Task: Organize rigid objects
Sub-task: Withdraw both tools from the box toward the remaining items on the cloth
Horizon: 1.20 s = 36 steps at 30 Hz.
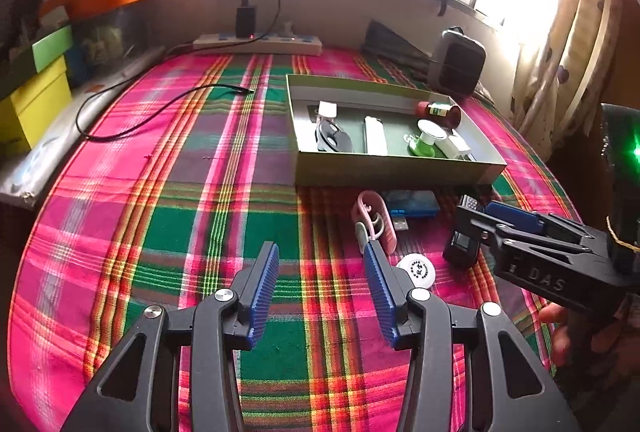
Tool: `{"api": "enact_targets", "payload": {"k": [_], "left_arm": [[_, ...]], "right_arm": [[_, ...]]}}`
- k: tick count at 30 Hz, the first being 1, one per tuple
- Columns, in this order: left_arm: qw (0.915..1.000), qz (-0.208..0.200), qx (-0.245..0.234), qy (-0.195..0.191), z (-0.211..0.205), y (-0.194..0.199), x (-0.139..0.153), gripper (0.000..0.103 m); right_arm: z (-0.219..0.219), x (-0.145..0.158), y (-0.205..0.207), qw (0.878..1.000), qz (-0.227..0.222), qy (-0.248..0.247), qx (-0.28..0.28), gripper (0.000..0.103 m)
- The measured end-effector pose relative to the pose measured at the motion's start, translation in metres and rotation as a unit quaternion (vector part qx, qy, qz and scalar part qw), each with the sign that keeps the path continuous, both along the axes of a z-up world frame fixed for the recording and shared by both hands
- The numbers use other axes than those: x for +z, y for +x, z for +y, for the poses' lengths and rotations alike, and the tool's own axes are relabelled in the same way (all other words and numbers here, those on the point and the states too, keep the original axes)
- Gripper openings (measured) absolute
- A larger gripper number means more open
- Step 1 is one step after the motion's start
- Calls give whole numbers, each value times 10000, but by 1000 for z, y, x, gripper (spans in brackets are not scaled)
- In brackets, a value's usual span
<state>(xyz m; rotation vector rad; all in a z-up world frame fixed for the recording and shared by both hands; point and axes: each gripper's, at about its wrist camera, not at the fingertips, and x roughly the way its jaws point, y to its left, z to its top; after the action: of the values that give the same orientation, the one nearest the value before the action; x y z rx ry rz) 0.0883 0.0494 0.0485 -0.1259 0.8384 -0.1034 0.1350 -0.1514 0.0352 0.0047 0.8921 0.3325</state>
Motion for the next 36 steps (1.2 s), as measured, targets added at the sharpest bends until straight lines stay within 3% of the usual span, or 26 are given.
{"api": "enact_targets", "payload": {"k": [21,36], "left_arm": [[9997,57,-226,-110,-8,-1,-3,44],[9984,193,-500,-153,-28,3,-6,44]], "right_arm": [[1,-12,-4,9984,167,-473,-272,56],[0,-17,6,9985,155,-520,39,56]]}}
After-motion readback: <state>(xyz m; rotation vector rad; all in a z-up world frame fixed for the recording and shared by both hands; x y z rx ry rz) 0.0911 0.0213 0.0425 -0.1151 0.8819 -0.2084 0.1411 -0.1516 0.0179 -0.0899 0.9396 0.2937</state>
